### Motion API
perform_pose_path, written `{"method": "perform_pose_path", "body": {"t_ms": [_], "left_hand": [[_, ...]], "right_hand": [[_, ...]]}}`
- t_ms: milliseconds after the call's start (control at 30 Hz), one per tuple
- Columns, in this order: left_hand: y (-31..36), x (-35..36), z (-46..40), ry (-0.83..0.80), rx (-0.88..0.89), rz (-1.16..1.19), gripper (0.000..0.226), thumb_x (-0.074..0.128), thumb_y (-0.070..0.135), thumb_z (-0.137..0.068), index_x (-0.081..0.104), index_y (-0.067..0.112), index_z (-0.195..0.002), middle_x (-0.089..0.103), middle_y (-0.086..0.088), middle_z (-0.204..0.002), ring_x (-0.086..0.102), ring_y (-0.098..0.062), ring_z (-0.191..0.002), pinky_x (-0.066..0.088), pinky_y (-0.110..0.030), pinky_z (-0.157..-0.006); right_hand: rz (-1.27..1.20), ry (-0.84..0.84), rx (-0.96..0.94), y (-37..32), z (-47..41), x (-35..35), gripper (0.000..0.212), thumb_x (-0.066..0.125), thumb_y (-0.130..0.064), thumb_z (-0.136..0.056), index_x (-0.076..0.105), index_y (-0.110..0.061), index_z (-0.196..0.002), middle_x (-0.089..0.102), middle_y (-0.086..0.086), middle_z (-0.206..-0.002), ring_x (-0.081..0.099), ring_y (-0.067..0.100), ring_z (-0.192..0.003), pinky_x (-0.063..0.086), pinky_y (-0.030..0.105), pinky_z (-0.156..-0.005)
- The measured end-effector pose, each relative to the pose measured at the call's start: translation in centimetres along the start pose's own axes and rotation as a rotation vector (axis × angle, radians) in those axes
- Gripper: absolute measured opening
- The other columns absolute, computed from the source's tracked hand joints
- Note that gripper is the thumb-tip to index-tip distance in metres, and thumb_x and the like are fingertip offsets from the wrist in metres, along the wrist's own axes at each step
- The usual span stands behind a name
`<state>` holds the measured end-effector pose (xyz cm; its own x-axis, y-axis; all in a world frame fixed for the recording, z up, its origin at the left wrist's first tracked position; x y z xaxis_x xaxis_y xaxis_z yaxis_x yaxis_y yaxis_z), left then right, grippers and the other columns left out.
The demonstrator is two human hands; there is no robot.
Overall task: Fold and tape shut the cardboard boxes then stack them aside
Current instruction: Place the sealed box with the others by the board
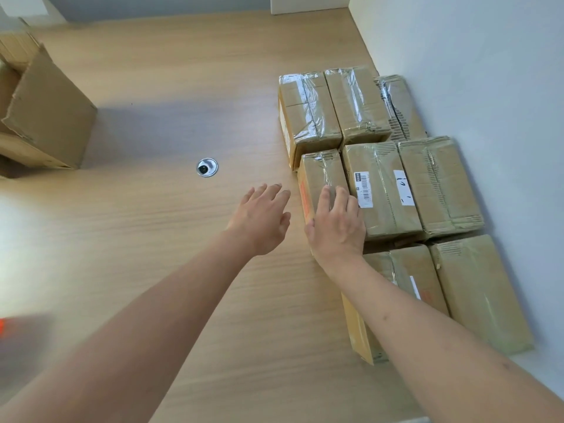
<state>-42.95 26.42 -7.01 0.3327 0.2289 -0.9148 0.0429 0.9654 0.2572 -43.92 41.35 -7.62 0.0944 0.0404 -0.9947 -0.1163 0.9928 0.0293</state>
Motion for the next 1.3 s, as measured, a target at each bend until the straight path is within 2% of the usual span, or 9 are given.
{"method": "perform_pose_path", "body": {"t_ms": [133, 233, 400, 500, 600, 800, 1000, 1300], "left_hand": [[0.6, -1.0, 0.8, -0.008, -0.015, -0.014, 0.055, 0.041, 0.035, -0.107, 0.03, 0.018, -0.158, 0.026, -0.006, -0.167, 0.018, -0.032, -0.156, 0.011, -0.046, -0.127], [1.2, -2.3, 2.1, -0.001, -0.04, -0.026, 0.055, 0.041, 0.036, -0.107, 0.029, 0.019, -0.158, 0.026, -0.004, -0.167, 0.018, -0.032, -0.156, 0.01, -0.05, -0.127], [2.1, -5.9, 5.4, 0.032, -0.077, -0.044, 0.056, 0.04, 0.039, -0.107, 0.028, 0.021, -0.159, 0.023, -0.003, -0.168, 0.017, -0.03, -0.156, 0.011, -0.048, -0.127], [2.6, -8.6, 8.2, 0.078, -0.084, -0.047, 0.056, 0.04, 0.04, -0.108, 0.03, 0.02, -0.159, 0.025, -0.002, -0.167, 0.021, -0.028, -0.154, 0.018, -0.042, -0.123], [2.6, -11.5, 11.0, 0.158, -0.098, -0.052, 0.052, 0.041, 0.041, -0.107, 0.037, 0.018, -0.154, 0.033, -0.001, -0.162, 0.031, -0.024, -0.148, 0.026, -0.039, -0.119], [1.1, -16.3, 16.4, 0.289, -0.169, -0.016, 0.053, 0.038, 0.041, -0.108, 0.036, 0.019, -0.156, 0.033, 0.0, -0.163, 0.03, -0.023, -0.15, 0.024, -0.04, -0.122], [-2.6, -19.8, 22.3, 0.383, -0.23, 0.009, 0.052, 0.038, 0.041, -0.108, 0.038, 0.019, -0.156, 0.037, 0.0, -0.161, 0.031, -0.028, -0.15, 0.025, -0.041, -0.12], [-13.3, -21.5, 33.1, 0.43, -0.278, 0.018, 0.054, 0.04, 0.039, -0.109, 0.033, 0.02, -0.159, 0.033, 0.0, -0.165, 0.026, -0.024, -0.154, 0.021, -0.045, -0.124]], "right_hand": [[-0.071, -0.069, -0.03, 0.5, 0.1, -0.7, 0.073, 0.059, -0.043, -0.096, 0.03, -0.012, -0.156, 0.038, 0.016, -0.149, 0.046, 0.03, -0.124, 0.043, 0.039, -0.103], [-0.128, -0.101, -0.114, 0.7, 0.8, -2.3, 0.066, 0.053, -0.039, -0.1, 0.028, -0.018, -0.158, 0.036, 0.015, -0.152, 0.046, 0.031, -0.127, 0.043, 0.04, -0.104], [-0.234, -0.161, -0.241, 0.5, 2.4, -6.8, 0.059, 0.043, -0.041, -0.104, 0.03, -0.023, -0.158, 0.03, 0.013, -0.163, 0.039, 0.029, -0.143, 0.04, 0.043, -0.112], [-0.242, -0.141, -0.306, 0.4, 3.6, -10.5, 0.055, 0.039, -0.044, -0.106, 0.035, -0.023, -0.157, 0.03, 0.009, -0.165, 0.035, 0.028, -0.147, 0.035, 0.043, -0.114], [-0.241, -0.064, -0.353, 0.0, 4.6, -14.4, 0.053, 0.036, -0.046, -0.106, 0.042, -0.023, -0.153, 0.038, 0.007, -0.16, 0.037, 0.025, -0.145, 0.037, 0.041, -0.112], [-0.25, 0.054, -0.439, -2.3, 6.5, -21.6, 0.055, 0.034, -0.05, -0.107, 0.042, -0.025, -0.154, 0.034, 0.005, -0.164, 0.028, 0.021, -0.152, 0.032, 0.04, -0.117], [-0.239, 0.096, -0.51, -8.4, 9.8, -26.0, 0.051, 0.035, -0.049, -0.107, 0.048, -0.024, -0.15, 0.037, 0.004, -0.162, 0.027, 0.023, -0.152, 0.031, 0.041, -0.116], [-0.231, 0.149, -0.575, -23.7, 15.9, -27.2, 0.047, 0.037, -0.049, -0.106, 0.059, -0.021, -0.136, 0.057, 0.003, -0.14, 0.052, 0.027, -0.126, 0.045, 0.042, -0.1]]}}
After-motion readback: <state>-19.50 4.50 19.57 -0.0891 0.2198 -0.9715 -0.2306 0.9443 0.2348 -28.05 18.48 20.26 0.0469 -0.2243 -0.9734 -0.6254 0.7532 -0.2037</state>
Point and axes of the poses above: each hand's wrist, its own z-axis away from the middle knuckle, its own x-axis out of the palm, y = z × x, the point moved 4 cm from there along -z, towards the middle knuckle
